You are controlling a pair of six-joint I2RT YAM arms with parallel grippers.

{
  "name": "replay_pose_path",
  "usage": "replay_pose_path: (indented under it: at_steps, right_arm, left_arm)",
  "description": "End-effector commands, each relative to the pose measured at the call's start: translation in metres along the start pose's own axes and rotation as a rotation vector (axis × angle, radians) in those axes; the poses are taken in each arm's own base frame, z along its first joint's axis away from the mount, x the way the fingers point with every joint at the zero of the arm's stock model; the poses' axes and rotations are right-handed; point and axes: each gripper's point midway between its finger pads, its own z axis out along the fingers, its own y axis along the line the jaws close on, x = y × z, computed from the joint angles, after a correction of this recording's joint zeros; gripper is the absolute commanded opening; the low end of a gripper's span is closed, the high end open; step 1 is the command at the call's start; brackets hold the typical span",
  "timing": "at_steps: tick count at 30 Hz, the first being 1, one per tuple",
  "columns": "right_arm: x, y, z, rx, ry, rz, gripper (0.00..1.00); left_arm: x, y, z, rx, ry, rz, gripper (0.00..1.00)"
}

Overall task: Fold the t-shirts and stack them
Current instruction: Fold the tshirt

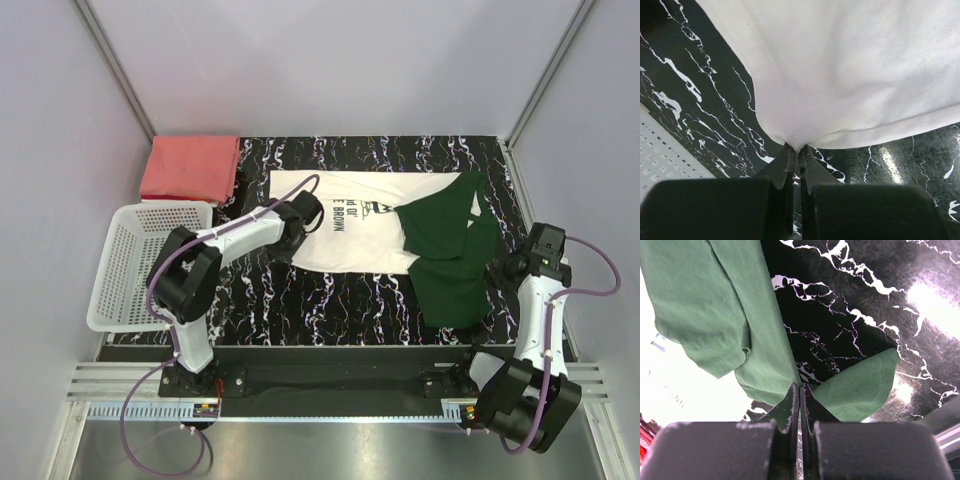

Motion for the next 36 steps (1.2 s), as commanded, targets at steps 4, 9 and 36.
replay_pose_path:
  at_steps: [4,9,36]
  right_arm:
    - [0.007,-0.005,-0.005,0.001,-0.009,0.048,0.00]
    - [-0.009,0.005,-0.004,-0.007,-0.043,0.017,0.00]
    - [-0.094,0.093,0.065,-0.076,0.047,-0.099,0.00]
  left_arm:
    - [-0.014,0.023,-0.020,-0.047,-0.059,-0.063,0.00]
    - [-0.023,0.031,-0.022,-0.043,-0.074,-0.091,0.00]
    - [-0.108,0.069,0.013,0.014,-0.096,-0.181,0.00]
